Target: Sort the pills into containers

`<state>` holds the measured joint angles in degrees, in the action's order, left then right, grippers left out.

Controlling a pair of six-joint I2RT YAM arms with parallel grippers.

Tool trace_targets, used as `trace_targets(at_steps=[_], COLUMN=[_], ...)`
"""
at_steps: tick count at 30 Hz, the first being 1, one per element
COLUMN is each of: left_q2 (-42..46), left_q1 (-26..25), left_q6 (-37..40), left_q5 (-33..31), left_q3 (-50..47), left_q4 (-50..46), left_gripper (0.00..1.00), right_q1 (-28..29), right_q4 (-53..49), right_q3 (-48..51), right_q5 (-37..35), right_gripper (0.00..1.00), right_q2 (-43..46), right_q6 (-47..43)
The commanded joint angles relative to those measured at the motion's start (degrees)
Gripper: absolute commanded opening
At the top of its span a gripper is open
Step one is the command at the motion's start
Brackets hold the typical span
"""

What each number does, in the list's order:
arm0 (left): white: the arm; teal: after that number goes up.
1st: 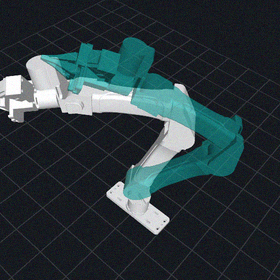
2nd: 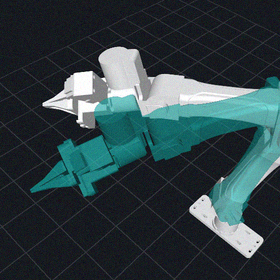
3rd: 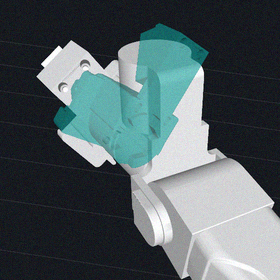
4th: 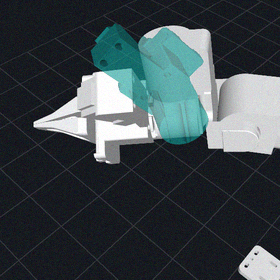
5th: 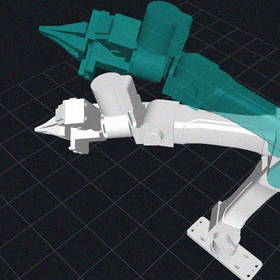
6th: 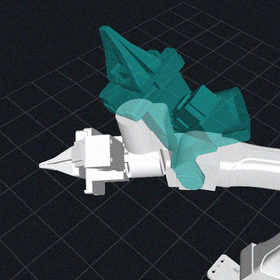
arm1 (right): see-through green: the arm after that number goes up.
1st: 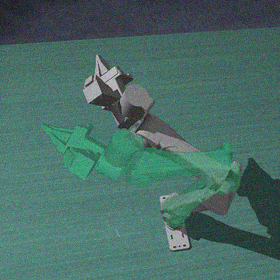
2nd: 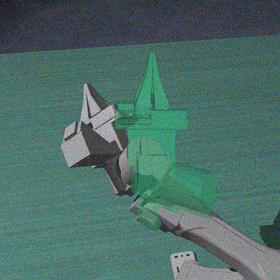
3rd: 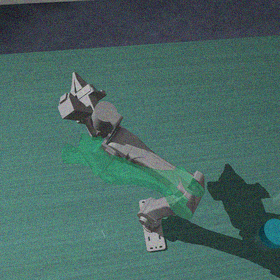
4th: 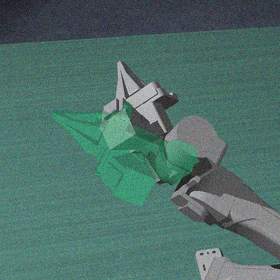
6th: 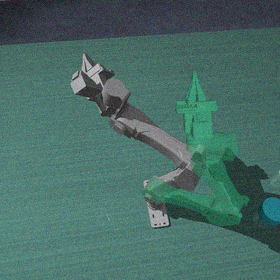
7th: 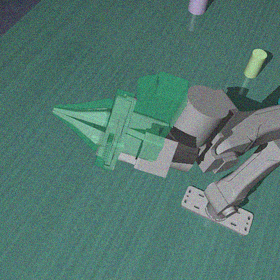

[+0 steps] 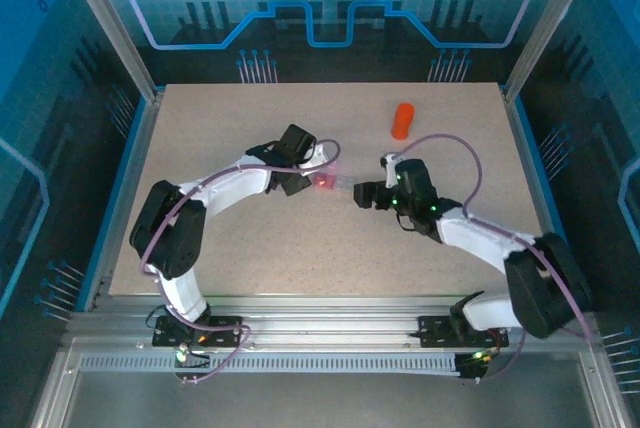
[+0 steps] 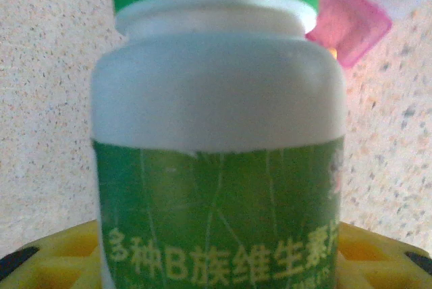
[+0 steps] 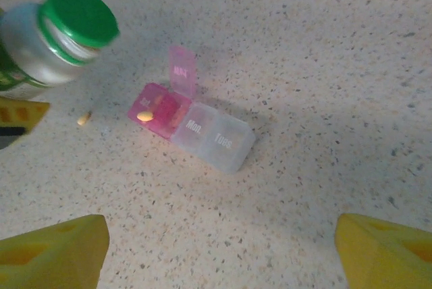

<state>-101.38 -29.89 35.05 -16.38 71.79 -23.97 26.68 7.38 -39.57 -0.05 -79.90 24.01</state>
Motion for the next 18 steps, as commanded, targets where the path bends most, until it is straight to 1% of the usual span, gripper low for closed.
trace_targets(at_steps=[1, 4, 8, 10, 13, 18], left_q2=[3.4, 4.8, 6.6, 7.5, 8.1, 7.6], left_q1=[1.4, 1.5, 1.5, 1.5, 1.5, 1.6], left_q6=[-6.9, -9.5, -13.7, -15.2, -17.3, -22.2], left_q5=[4.7, 4.8, 4.9, 4.6, 4.2, 5.8], left_q3=[-2.4, -3.2, -4.6, -5.7, -7.2, -8.1], left_q4=[5.4, 6.8, 9.1, 10.7, 12.3, 12.5], left_gripper=[0.0, 0.0, 0.0, 0.0, 0.0, 0.0], right_q1=[-0.3, -0.2, -0.2, -0.2, -0.2, -0.1], right_q4=[-5.0, -7.7, -15.1, -18.0, -20.1, -19.9], right_q3=[-6.5, -12.4, -20.2, -23.4, -26.5, -28.4], right_q5=[3.3, 2.8, -0.8, -1.1, 0.8, 2.8], right_gripper=[0.82, 0.77, 0.74, 0.74, 0.74, 0.73], right_q2=[-5.9, -11.2, -17.4, -20.5, -24.4, -27.4], right_q6=[-0.8, -3.5, -6.1, -5.2, -2.7, 1.5])
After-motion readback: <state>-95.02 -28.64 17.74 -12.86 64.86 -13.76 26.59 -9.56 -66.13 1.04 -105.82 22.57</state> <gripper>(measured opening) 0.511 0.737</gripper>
